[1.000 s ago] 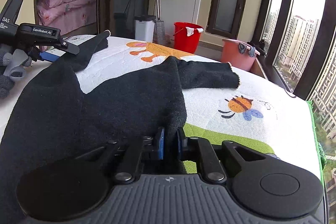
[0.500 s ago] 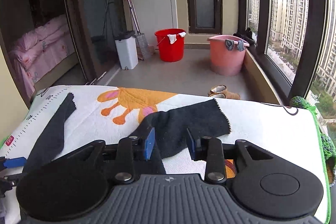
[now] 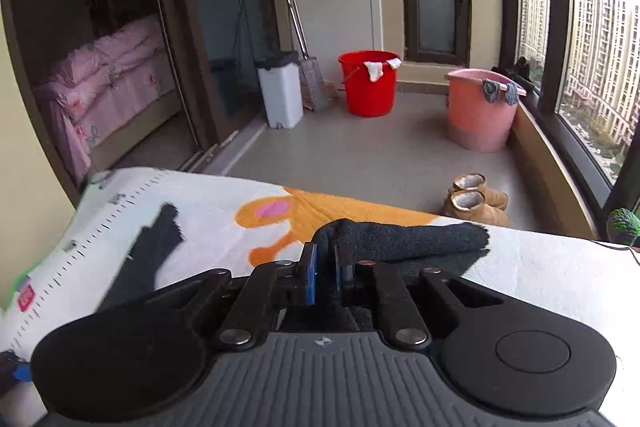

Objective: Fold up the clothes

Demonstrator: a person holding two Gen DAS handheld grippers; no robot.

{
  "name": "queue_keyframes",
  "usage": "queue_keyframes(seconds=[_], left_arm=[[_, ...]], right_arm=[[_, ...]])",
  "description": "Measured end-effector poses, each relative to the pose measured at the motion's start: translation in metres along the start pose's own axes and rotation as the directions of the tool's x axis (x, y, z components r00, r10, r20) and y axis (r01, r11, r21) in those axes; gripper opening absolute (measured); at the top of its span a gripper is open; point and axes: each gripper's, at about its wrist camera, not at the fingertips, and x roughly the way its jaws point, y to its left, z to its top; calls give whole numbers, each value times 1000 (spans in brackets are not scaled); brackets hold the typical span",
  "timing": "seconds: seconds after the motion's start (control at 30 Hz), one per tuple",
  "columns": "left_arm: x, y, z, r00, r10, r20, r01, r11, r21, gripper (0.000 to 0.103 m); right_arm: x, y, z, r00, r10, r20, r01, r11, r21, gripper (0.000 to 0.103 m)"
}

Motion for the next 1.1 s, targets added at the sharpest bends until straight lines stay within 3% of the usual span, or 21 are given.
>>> queue_keyframes(seconds=[0.07,0.1,0.2,0.27,0.33,0.4,0.43,0.47,0.53,0.63,0.77,0.83,0.93,1.0,1.03,1.1], left_arm=[[0,1,0,1000,-7,2,7,1000,-7,98],[0,2,0,1000,-10,3,10,1000,-11,98],[1,3,0,1000,-17,2,17,1000,-14,100],[1,3,0,1000,-21,3,21,1000,-16,100],[0,6,0,999,-32,7,32,999,-30,101],[1,8,0,999,-43,10,43,998,-42,101],[1,8,0,999,-46,9,46,998,-42,102],[2,8,0,999,-49,8,49,998,-43,103],[1,11,0,998,-53,19,54,997,-61,103],[-2,17,-2,998,-37,46,42,994,-104,103],[-13,36,-4,994,-18,110,43,972,-231,103],[-15,42,-5,992,-24,124,56,963,-265,103],[-15,40,-4,993,-16,119,45,967,-251,103],[-15,39,-4,993,-13,116,42,968,-247,103],[-16,40,-4,993,-17,119,47,967,-252,103],[-16,41,-5,992,-20,122,51,965,-257,103]], right_arm=[[-41,7,12,986,124,112,-126,992,8,4],[-61,10,17,979,130,157,-129,991,-19,4],[-67,0,19,986,-37,165,44,998,-35,4],[-46,-25,11,978,-194,77,195,981,-6,7],[-41,-45,-4,969,-248,21,247,968,37,9],[-49,-49,-22,980,-200,-3,200,978,63,24],[-54,-49,-31,986,-166,-12,166,984,68,45],[-61,-43,-39,991,-131,-22,132,990,50,55],[-72,-21,-57,996,-78,-50,77,997,-28,56],[-87,24,-85,994,21,-106,-37,988,-150,65],[-104,90,-121,976,162,-145,-204,916,-345,74],[-101,116,-134,971,188,-147,-233,881,-413,78],[-87,138,-149,961,195,-194,-261,869,-420,78],[-75,146,-160,942,192,-275,-295,865,-407,77],[-79,148,-164,950,194,-245,-286,857,-428,74],[-88,144,-162,941,204,-269,-308,847,-433,66]])
